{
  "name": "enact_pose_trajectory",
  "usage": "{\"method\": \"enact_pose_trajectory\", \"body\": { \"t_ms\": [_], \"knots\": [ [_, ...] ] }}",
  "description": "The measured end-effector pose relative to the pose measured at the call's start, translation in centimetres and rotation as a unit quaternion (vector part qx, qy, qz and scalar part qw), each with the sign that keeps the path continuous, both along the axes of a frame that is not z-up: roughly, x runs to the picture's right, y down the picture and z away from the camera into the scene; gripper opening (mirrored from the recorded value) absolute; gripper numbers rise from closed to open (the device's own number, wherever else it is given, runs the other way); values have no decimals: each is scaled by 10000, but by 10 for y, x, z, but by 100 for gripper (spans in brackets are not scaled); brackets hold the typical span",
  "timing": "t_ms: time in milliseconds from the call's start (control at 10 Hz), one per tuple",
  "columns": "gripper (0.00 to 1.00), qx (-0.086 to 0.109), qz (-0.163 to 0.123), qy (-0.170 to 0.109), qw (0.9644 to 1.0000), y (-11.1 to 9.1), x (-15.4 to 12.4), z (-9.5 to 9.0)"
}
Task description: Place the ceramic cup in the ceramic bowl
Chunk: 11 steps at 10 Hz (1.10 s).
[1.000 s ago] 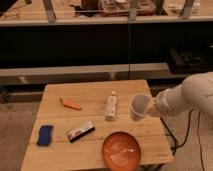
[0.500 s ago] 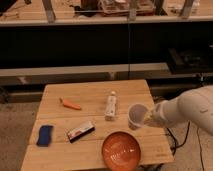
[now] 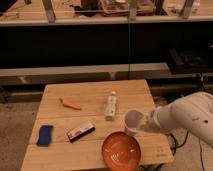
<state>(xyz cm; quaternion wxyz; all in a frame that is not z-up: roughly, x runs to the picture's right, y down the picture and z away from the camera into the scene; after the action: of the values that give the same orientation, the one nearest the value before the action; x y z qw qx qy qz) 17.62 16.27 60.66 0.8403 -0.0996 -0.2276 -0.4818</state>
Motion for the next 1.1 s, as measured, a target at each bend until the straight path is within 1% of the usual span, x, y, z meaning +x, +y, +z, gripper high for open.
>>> {"method": "enact_pose_trajectory", "body": {
  "t_ms": [200,400,700,1100],
  "knots": [
    [16,-46,-72,-39,10000,9,-7,6],
    [16,-67,-111,-48,9999,13,-9,6],
    [16,-116,-178,-77,9997,19,-8,17],
    [16,-166,-266,-97,9995,27,-11,24]
  ]
}}
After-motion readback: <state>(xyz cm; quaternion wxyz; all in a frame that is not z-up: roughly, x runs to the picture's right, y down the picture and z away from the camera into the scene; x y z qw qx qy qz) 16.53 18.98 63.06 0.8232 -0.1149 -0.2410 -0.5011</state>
